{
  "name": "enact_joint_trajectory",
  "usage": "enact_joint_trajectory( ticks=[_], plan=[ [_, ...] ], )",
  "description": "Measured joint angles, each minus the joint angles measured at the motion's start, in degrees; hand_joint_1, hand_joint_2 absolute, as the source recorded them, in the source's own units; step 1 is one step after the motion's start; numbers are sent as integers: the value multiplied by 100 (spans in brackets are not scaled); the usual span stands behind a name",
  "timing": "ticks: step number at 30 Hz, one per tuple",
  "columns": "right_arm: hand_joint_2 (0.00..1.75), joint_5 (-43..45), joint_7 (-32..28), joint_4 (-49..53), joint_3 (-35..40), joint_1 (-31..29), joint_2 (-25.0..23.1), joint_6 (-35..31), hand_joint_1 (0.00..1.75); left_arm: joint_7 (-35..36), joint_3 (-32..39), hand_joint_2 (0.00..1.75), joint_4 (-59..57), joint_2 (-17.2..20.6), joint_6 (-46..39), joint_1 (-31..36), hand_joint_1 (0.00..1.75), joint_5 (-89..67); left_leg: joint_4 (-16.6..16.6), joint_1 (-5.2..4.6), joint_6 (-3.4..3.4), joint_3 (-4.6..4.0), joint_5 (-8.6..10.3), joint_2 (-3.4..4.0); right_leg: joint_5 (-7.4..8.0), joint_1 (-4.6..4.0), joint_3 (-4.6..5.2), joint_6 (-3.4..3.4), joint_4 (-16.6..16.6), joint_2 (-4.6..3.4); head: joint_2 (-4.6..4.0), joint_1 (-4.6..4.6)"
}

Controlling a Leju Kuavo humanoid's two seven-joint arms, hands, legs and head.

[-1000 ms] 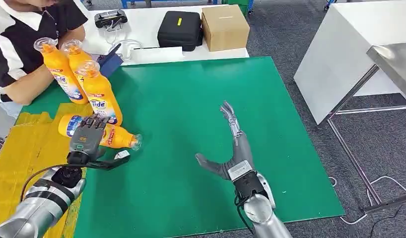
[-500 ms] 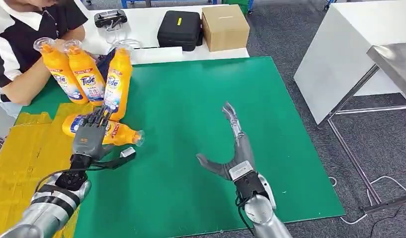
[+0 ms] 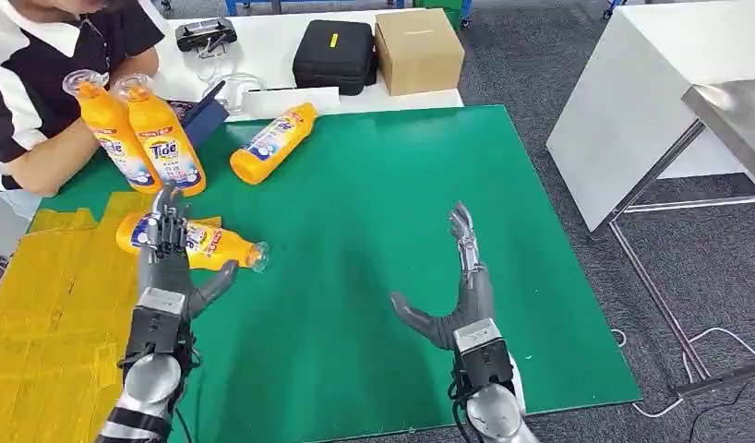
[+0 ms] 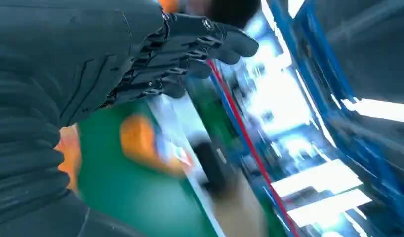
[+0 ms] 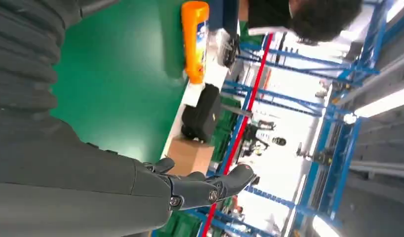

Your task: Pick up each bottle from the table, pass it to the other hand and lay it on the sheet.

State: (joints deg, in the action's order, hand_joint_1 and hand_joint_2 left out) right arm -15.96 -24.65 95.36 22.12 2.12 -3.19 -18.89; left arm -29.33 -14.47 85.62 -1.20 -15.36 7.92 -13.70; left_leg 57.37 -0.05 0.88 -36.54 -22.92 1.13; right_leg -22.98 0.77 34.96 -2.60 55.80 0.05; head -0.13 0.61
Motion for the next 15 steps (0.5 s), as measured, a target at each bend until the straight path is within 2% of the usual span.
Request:
enact_joint_trajectory(
  ticks=[7,15],
  plan=[
    [175,72,-57,419,-229,439,68,-76,0,20,-190,175,932,-74,897,-786,0,974,0,-2,-1,-2,-7,-2,-5,2,2,0,-2,1,0,0],
    [175,201,-46,710,-463,808,133,228,0,405,-214,175,1090,-46,1925,-1274,0,1332,-1,-2,-2,2,-8,-1,-4,2,-2,0,-2,1,0,0]
  ],
)
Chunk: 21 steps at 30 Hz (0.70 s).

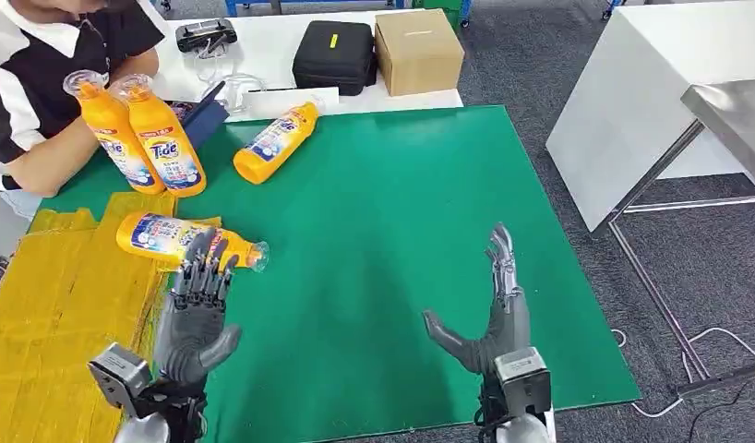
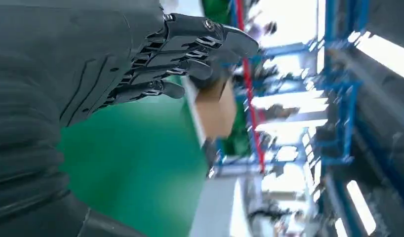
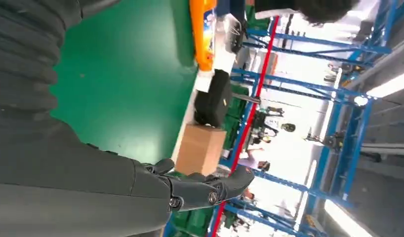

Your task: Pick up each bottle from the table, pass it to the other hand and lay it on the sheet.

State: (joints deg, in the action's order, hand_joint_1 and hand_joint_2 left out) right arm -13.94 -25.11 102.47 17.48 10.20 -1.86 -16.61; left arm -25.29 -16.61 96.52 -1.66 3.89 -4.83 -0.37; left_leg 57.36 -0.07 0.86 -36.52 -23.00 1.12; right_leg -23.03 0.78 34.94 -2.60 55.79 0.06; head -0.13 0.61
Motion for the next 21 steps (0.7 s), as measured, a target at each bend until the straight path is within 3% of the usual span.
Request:
enact_joint_trajectory(
  ticks=[9,21],
  plan=[
    [175,334,129,-7,-161,69,105,740,0,304,-9,175,-251,345,-50,-72,0,-1621,-1,0,-1,0,1,0,0,0,0,0,0,0,0,0],
    [175,323,173,-55,-273,44,140,1010,0,277,20,175,-363,455,-309,15,0,-1934,0,0,-1,0,1,-1,0,0,-1,0,0,0,0,0]
  ],
)
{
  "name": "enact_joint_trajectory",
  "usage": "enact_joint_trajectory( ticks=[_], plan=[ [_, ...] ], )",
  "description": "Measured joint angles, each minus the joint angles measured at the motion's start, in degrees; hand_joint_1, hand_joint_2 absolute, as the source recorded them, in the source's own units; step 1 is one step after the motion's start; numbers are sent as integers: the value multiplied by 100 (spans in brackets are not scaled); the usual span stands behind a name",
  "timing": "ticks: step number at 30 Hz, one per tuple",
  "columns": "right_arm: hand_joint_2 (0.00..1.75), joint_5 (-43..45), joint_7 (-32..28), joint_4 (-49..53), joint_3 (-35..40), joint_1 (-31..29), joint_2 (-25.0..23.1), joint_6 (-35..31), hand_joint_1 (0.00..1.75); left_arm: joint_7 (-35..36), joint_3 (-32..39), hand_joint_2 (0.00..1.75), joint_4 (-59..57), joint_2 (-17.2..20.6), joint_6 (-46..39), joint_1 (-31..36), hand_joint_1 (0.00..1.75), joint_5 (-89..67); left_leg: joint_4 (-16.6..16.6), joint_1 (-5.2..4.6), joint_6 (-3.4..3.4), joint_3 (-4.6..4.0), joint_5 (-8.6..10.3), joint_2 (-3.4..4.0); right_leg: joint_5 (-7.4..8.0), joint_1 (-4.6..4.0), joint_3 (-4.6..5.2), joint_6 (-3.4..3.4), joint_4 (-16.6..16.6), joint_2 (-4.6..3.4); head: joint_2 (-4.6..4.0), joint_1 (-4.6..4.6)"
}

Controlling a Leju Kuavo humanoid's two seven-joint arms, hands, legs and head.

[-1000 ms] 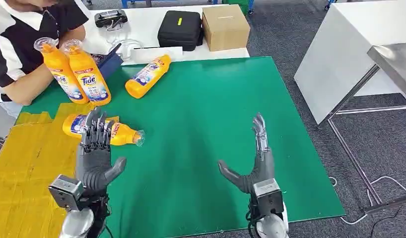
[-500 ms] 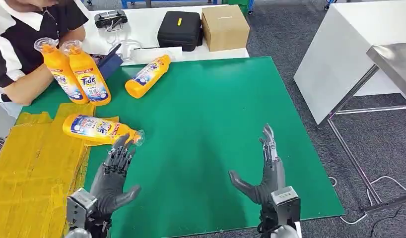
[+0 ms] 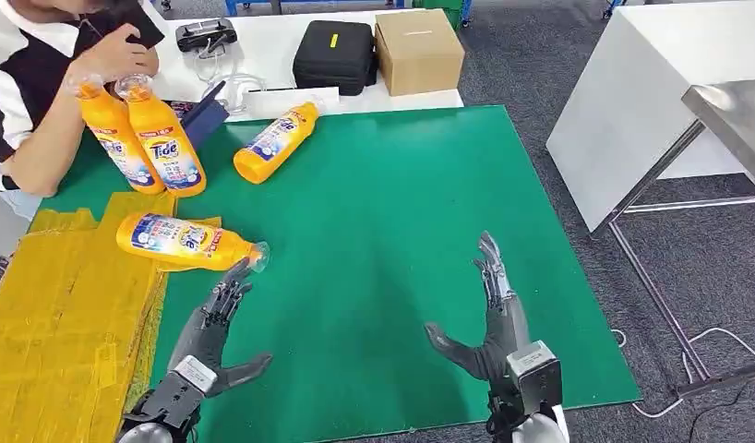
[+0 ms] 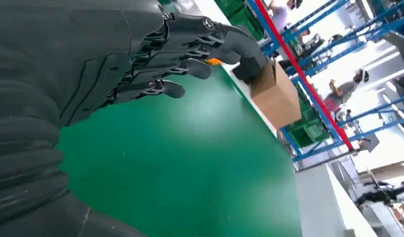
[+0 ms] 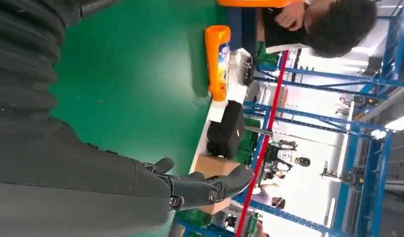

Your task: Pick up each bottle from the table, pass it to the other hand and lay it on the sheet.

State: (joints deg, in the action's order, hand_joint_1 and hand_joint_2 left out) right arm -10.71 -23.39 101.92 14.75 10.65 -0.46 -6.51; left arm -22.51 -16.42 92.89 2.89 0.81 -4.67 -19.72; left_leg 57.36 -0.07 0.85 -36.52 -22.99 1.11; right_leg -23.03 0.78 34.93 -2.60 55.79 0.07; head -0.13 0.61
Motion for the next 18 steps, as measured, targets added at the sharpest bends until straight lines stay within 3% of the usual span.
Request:
enact_joint_trajectory(
  ticks=[18],
  plan=[
    [175,-72,35,0,0,-1,11,-31,0,-124,74,175,0,-90,142,-26,0,389,0,0,0,0,0,0,0,0,-1,0,0,0,0,0]
  ],
)
